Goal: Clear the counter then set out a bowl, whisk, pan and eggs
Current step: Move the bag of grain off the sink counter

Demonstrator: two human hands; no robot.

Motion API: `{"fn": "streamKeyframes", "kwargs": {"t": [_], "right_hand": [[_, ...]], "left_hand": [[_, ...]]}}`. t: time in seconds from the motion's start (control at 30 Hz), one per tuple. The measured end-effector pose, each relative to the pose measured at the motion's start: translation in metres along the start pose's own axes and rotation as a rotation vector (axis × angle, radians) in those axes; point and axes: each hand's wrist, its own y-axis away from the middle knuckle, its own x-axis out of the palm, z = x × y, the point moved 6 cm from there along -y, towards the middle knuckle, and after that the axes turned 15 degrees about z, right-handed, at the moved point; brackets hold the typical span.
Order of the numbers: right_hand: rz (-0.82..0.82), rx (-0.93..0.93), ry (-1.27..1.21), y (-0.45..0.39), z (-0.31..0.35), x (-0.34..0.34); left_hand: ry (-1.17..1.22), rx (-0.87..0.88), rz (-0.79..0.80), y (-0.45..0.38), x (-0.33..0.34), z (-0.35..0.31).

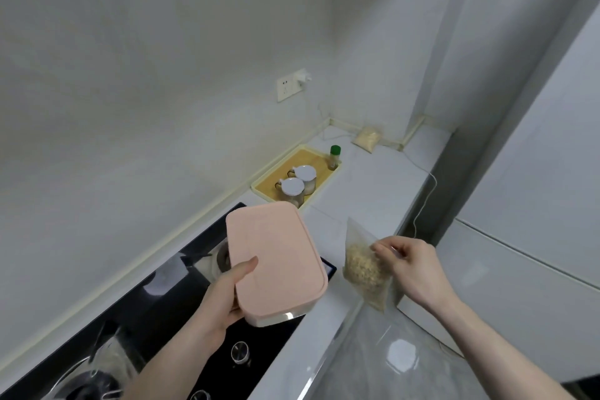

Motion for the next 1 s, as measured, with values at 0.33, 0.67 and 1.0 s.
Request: {"fn": "streamKeyframes", "kwargs": {"t": [0.33,0.67,1.0], "right_hand": [[0.085,-0.044,0.053,-0.11,-0.044,-0.06],[0.268,-0.098,0.154,-0.262,-0.093,-0.127],[0.291,0.024,0.141,-0.366,-0.136,-0.144]], "left_hand": [[0.046,0.042,-0.074,-0.076,0.054,-0.022],[0.214,0.03,-0.305,-0.137,0.124,-0.03],[0.2,0.043,-0.389,-0.16,0.124,-0.05]]}}
